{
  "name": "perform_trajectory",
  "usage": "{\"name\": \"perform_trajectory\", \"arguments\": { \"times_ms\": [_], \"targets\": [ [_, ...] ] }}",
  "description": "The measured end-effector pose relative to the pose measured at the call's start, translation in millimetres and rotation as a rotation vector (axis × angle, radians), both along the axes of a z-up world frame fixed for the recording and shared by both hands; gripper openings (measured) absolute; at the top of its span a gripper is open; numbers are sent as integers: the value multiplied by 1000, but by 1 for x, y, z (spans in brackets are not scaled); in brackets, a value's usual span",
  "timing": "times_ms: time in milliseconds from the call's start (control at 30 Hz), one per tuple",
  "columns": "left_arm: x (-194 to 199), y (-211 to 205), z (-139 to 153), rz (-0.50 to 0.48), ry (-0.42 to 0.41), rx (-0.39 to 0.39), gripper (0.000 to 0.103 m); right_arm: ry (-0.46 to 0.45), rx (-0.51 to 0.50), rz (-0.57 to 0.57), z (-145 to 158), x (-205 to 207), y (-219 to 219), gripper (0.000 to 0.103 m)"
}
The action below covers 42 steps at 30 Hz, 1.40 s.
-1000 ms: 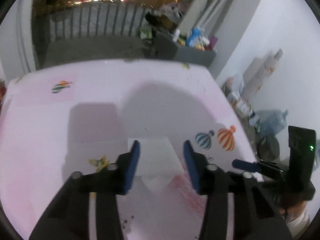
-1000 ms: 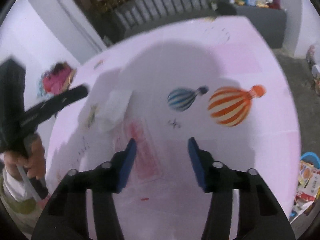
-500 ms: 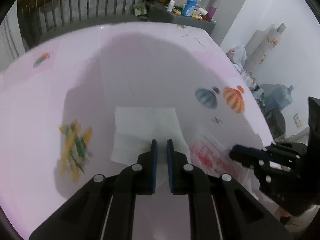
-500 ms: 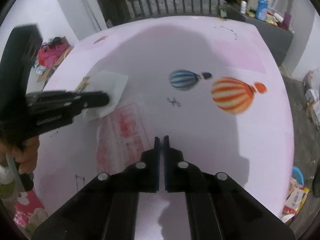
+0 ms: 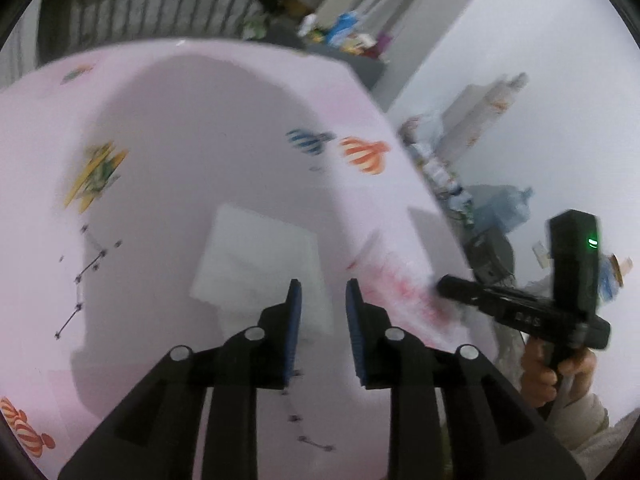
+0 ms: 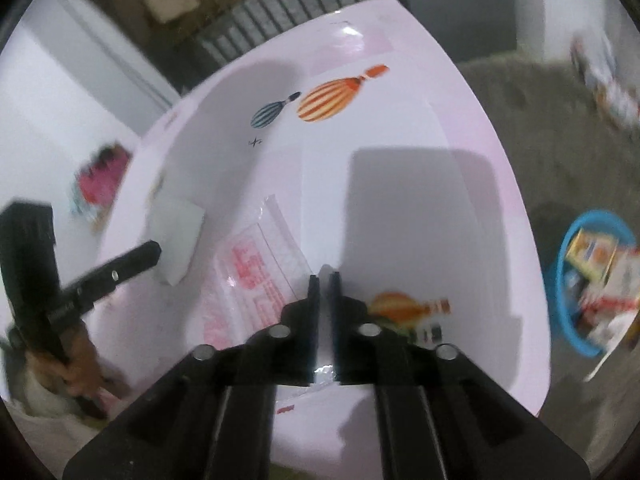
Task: Collect trash
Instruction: 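Grasp the white tissue with the left tool while the right tool grasps the clear red-print bag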
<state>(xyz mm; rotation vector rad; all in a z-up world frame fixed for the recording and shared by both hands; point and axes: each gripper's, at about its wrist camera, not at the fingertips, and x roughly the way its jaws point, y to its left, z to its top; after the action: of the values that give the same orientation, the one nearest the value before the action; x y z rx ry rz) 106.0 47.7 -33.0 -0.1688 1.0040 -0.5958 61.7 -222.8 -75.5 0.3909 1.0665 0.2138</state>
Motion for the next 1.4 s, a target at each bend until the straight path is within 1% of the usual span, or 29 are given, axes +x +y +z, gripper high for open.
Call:
{"name": "perform_trajectory", "arguments": {
  "times_ms": [67, 100, 200, 300, 367, 467, 500, 567, 667, 800, 900, 933, 1000, 1033, 1100, 1167, 1233, 1333, 1400],
  "targets": [
    [-6, -13, 4, -34, -10, -1, 23, 2, 47, -30, 2, -6, -6, 25],
    [-7, -18, 5, -55, -9, -4, 23, 1, 44, -42, 4, -9, -7, 28],
    [-9, -37, 3, -129, 3, 1, 22, 14, 23, -53, 8, -17, -4, 29],
    [-9, -51, -3, -192, 13, 13, 22, 50, 35, -67, 7, -25, -10, 29],
    [-8, -59, -7, -211, 25, 28, 22, 72, 60, -74, 7, -29, -13, 29],
    [-4, -68, -16, -228, 50, 64, 20, 101, 131, -77, 2, -37, -25, 29],
    [-2, -70, -19, -230, 68, 72, 18, 109, 154, -77, 1, -38, -26, 29],
    [-1, -70, -26, -222, 99, 68, 14, 124, 196, -71, 0, -39, -28, 29],
    [-1, -68, -27, -214, 102, 57, 13, 136, 241, -62, -3, -38, -24, 29],
    [-3, -68, -29, -201, 100, 44, 12, 164, 327, -51, -9, -39, -23, 29],
    [-4, -71, -30, -202, 93, 47, 12, 165, 371, -53, -12, -40, -22, 29],
    [-3, -71, -30, -204, 91, 48, 12, 162, 386, -58, -13, -39, -21, 28],
    [-4, -74, -31, -213, 89, 50, 12, 155, 399, -79, -15, -37, -20, 16],
    [-5, -76, -30, -217, 82, 59, 12, 152, 403, -91, -17, -36, -19, 14],
    [-7, -77, -30, -218, 72, 67, 12, 150, 422, -118, -21, -34, -20, 5],
    [-9, -76, -28, -219, 60, 78, 12, 139, 421, -140, -20, -33, -24, 4],
    [-10, -73, -24, -216, 45, 73, 12, 119, 387, -157, -15, -33, -26, 3],
    [-13, -60, -9, -181, -13, 41, 12, 90, 344, -179, -9, -31, -31, 2],
    [-16, -48, 5, -158, -77, 44, 12, 77, 321, -193, -8, -30, -33, 2]
  ]
}}
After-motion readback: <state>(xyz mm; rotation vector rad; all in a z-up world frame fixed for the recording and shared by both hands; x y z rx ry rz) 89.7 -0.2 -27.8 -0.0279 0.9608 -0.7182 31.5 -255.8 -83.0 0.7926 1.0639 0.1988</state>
